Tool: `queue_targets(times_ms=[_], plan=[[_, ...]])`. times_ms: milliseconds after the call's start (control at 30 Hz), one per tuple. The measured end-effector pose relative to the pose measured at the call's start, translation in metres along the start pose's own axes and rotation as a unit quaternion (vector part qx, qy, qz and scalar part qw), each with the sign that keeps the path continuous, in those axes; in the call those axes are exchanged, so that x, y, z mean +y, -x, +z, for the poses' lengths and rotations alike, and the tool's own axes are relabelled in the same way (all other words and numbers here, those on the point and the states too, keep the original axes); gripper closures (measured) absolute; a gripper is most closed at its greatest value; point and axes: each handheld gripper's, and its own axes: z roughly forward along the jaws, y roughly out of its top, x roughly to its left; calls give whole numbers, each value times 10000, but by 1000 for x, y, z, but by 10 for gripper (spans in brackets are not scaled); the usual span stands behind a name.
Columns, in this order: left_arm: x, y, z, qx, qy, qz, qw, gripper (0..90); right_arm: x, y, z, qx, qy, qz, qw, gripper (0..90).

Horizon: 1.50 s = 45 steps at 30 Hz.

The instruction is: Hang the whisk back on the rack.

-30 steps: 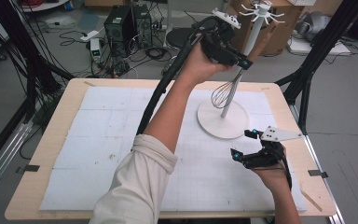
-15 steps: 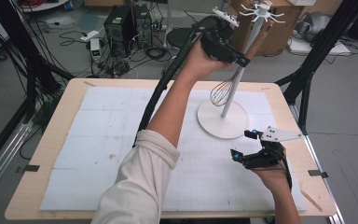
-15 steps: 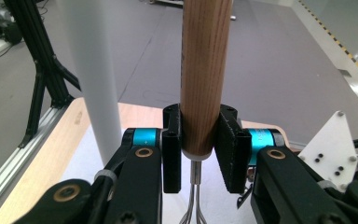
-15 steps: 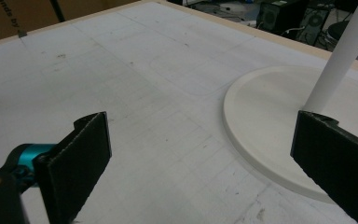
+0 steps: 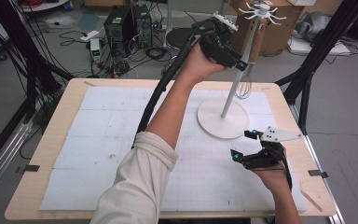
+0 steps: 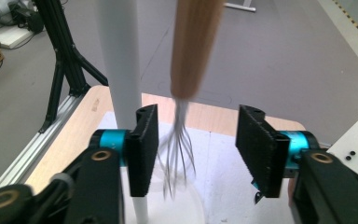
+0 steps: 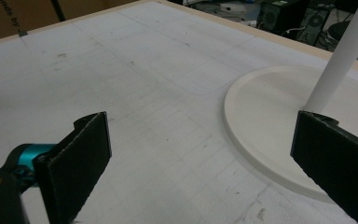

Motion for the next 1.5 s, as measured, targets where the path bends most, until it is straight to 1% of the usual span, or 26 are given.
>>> queue_targets(times_ms=[100,167,267,333,400,467,567,600,700,733,833,1000,1133,1267,1300,1400,1467,1500], plan=[[-7,-2,-5,65,-37,-47,10000,421,0,0,0,-2,17,-26,10000,41],[-12,-2,-8,80,-148,-111,9998,392,0,0,0,-8,17,-34,10000,41],[-21,1,-16,112,-80,-144,9998,351,0,0,0,-8,2,-29,10000,41],[-28,4,-20,90,-108,-184,9997,334,0,0,1,-13,-13,-35,10000,41],[-35,6,-24,100,-181,-157,9997,315,0,-1,2,-21,-41,-60,10000,41],[-41,8,-28,101,-202,-173,9996,299,1,-2,3,-18,-60,-55,10000,40],[-48,11,-35,140,-254,-142,9995,277,1,-3,4,-12,-82,-98,9999,41],[-50,12,-38,121,-238,-128,9996,265,1,-3,5,-5,-110,-75,9999,41],[-57,15,-46,25,-163,-77,9998,237,1,-3,5,-9,-113,-111,9999,41],[-60,16,-49,9,-156,-92,9998,229,1,-3,5,-10,-126,-89,9999,41],[-67,17,-55,39,-234,-78,9997,204,1,-4,7,-14,-153,-99,9998,41],[-77,19,-66,21,-189,-56,9998,186,0,-5,9,2,-200,-132,9997,40],[-87,21,-74,-5,-189,14,9998,168,0,-5,9,6,-192,-117,9997,40],[-99,25,-82,-65,-184,51,9998,147,0,-4,9,0,-200,-112,9997,41],[-102,26,-83,-73,-179,44,9998,141,0,-4,9,5,-192,-137,9997,40],[-113,30,-89,-89,-202,18,9998,122,0,-5,9,8,-187,-109,9998,41],[-121,33,-93,-138,-215,-3,9997,108,0,-5,10,10,-188,-116,9998,40],[-125,35,-95,-136,-240,2,9996,99,0,-5,10,15,-196,-152,9997,40]])
